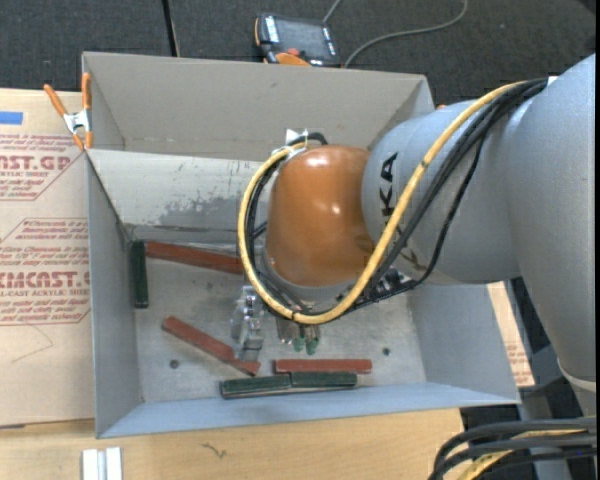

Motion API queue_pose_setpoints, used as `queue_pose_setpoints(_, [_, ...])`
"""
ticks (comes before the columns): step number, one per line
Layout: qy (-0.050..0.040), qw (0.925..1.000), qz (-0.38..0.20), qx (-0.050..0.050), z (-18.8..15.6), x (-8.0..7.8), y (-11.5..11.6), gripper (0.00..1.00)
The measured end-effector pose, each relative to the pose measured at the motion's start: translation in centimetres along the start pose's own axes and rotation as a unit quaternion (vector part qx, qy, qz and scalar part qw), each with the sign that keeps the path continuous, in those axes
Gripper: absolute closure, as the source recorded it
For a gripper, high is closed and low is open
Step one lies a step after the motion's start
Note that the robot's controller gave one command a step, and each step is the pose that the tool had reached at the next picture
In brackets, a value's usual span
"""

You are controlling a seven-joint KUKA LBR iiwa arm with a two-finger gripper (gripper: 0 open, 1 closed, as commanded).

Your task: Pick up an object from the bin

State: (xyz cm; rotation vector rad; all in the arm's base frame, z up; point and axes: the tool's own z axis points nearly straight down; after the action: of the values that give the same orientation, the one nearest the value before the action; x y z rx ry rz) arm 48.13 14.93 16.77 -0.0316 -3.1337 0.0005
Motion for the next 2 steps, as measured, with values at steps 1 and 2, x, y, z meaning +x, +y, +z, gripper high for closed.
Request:
queue_pose_setpoints(1, [-0.0036,1.0,0.001,-0.001,-0.4,-0.2,-0.1,0.0])
queue_pose_setpoints(2, [-0.0002,1.0,0.0,0.0,10.2,-0.7,0.7,0.0])
